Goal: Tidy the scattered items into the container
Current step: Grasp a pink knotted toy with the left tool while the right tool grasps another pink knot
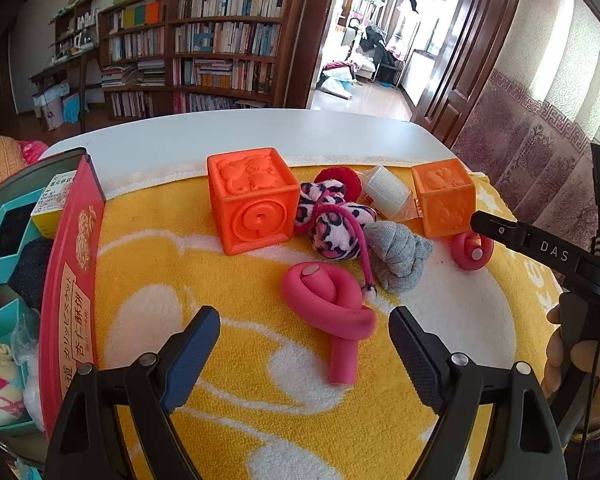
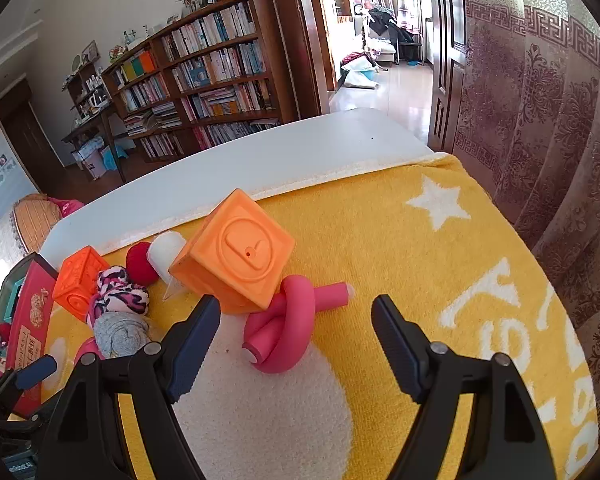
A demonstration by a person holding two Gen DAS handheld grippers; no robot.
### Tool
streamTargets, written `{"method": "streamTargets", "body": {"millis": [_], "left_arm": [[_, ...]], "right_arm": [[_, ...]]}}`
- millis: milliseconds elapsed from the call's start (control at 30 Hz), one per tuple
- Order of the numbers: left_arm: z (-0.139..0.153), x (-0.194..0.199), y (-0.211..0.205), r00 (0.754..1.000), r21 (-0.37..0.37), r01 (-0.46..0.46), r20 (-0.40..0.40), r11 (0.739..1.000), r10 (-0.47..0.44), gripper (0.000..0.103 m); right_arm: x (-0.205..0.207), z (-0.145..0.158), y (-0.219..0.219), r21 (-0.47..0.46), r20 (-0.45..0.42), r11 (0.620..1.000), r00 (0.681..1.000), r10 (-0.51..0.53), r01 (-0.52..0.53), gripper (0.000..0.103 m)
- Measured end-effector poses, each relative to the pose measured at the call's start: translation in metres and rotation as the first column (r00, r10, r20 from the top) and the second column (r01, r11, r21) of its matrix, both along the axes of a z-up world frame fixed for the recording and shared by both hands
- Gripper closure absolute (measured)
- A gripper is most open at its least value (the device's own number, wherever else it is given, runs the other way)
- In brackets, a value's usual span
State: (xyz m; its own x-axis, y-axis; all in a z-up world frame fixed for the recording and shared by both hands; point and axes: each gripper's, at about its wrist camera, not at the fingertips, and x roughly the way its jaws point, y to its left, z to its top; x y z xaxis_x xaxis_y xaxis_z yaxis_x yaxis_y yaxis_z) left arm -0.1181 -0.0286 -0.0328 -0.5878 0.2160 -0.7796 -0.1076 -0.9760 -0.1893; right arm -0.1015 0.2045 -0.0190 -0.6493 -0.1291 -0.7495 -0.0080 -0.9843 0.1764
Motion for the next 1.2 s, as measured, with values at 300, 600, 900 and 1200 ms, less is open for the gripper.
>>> {"method": "streamTargets", "body": {"millis": [300, 600, 900, 1200], "left_arm": [[-0.016, -0.014, 0.017, 0.999, -0.113, 0.032, 0.008, 0.993, -0.031, 0.015], [-0.025, -0.024, 0.015, 0.999, -0.104, 0.034, 0.032, 0.994, -0.031, 0.015], [-0.020, -0.022, 0.006, 1.000, -0.057, 0.027, 0.007, 0.998, -0.026, 0.044], [-0.005, -0.008, -0.006, 0.999, 0.010, 0.014, -0.037, 1.000, -0.014, 0.044]], "right_arm": [[-0.002, -0.003, 0.005, -0.003, 0.011, 1.000, 1.000, -0.012, 0.012, 0.022], [-0.004, -0.007, -0.001, 0.017, 0.023, 1.000, 1.000, 0.003, -0.003, 0.022], [-0.007, -0.013, -0.008, 0.068, 0.052, 0.997, 0.998, 0.025, -0.028, 0.034], [-0.002, -0.006, -0.003, -0.014, 0.035, 0.999, 0.998, 0.053, -0.052, 0.070]]}}
